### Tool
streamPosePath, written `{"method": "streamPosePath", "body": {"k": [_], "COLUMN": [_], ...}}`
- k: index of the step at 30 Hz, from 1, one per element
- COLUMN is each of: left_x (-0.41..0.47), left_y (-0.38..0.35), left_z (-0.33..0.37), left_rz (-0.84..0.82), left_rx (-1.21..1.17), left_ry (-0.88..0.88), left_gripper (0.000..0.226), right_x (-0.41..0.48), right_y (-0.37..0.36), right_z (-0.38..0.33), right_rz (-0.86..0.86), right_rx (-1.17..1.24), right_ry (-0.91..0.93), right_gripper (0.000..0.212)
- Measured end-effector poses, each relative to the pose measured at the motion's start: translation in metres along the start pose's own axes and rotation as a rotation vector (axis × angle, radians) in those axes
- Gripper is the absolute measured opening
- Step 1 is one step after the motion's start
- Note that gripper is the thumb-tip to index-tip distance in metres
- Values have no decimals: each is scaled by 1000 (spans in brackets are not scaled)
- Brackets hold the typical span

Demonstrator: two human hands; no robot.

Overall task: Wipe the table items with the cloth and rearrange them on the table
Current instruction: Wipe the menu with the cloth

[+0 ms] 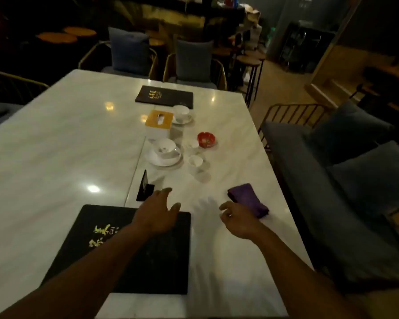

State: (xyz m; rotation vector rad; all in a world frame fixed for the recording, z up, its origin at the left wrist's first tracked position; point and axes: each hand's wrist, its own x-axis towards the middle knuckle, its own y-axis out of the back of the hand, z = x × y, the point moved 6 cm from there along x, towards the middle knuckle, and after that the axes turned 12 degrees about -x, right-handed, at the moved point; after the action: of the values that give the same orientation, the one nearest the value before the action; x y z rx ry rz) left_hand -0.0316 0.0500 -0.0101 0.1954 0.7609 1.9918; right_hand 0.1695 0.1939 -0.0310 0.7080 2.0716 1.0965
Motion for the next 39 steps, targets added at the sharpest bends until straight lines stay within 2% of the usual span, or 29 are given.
{"method": "streamPosePath", "body": {"k": [4,6,11,13,18,25,28,34,37,39], "left_x": [3,11,42,55,76,85,82,55,31,12], "left_y": [-58,-85,-140,-161,-202,-215,-209,-185,-167,-149], "left_z": [-18,-20,1,11,24,18,12,-16,-40,-58], "left_rz": [-137,-149,-95,-98,-87,-32,18,162,266,356], "left_rx": [5,1,2,-6,-5,-36,-50,-132,-206,-299], "left_ry": [132,169,222,245,317,396,429,514,591,659], "left_gripper": [66,64,69,69,70,68,68,65,57,41], "right_x": [12,26,78,101,153,182,190,211,209,203], "right_y": [-33,-38,-27,-19,-1,-16,-22,-24,-27,-27], "right_z": [58,86,142,158,178,196,200,190,168,151], "right_rz": [-113,-121,-64,-41,39,-34,15,-7,-21,-33], "right_rx": [-43,-42,-42,-80,-237,-332,-374,-417,-187,-1], "right_ry": [-22,-28,-54,-77,-6,-48,-6,-4,34,29], "right_gripper": [26,24,30,38,37,72,55,20,18,14]}}
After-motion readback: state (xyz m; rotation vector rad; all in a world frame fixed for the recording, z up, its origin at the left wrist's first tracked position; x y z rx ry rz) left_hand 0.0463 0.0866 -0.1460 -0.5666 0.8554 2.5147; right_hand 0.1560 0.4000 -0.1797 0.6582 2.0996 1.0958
